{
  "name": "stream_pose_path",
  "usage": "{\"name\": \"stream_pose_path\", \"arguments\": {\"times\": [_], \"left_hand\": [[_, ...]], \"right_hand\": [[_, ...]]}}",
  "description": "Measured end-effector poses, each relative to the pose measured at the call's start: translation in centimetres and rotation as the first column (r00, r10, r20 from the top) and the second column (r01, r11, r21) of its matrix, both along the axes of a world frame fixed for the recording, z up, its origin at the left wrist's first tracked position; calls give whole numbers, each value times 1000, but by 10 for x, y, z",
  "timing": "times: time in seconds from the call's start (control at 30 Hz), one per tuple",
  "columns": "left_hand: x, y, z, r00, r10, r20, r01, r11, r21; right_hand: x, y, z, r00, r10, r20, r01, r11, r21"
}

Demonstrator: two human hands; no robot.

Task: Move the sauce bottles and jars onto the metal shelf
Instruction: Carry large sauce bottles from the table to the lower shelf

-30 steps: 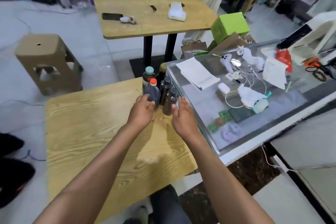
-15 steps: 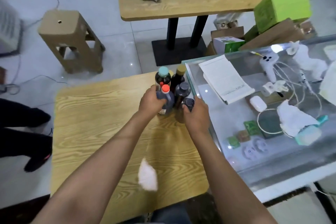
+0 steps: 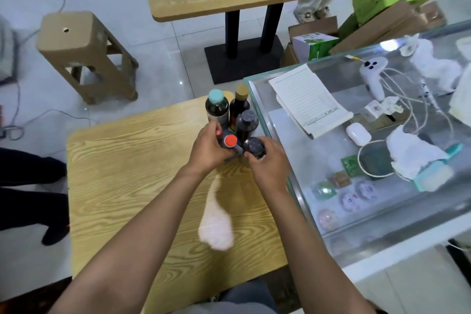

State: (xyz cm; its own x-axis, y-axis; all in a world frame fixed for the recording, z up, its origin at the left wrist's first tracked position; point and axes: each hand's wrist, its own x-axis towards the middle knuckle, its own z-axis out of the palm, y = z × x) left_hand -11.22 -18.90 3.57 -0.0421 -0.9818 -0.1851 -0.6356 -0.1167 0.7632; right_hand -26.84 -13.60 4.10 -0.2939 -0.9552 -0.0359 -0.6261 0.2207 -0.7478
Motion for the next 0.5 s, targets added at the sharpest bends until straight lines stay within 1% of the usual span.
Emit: {"name": "stream_pose_path", "arguments": {"times": [0.07, 0.1, 0.13, 0.2, 0.3, 0.4, 0.43, 0.5], "left_hand": [[-7, 10, -4, 994, 77, -82, -77, 997, -1], [-9, 14, -5, 983, 131, -129, -132, 991, 3], [-9, 17, -6, 967, 183, -176, -183, 983, 15], [-10, 21, -7, 944, 236, -230, -237, 971, 26], [-10, 29, -2, 935, 274, -225, -281, 960, -1], [-9, 48, 2, 909, 350, -225, -363, 932, -17], [-8, 56, 3, 904, 362, -229, -374, 927, -10], [-5, 73, 3, 907, 356, -226, -366, 931, -4]], "right_hand": [[-1, 3, -3, 1000, 19, 3, -19, 1000, 0], [-1, 5, -3, 999, 31, 29, -31, 999, 7], [0, 7, -2, 996, 42, 82, -44, 999, 15], [2, 14, 2, 976, 51, 211, -54, 998, 11], [7, 24, 3, 949, 14, 316, -20, 1000, 18], [14, 36, 0, 915, -29, 402, 23, 1000, 20], [15, 41, 2, 909, -42, 415, 35, 999, 25], [16, 55, 5, 920, -38, 391, 31, 999, 24]]}}
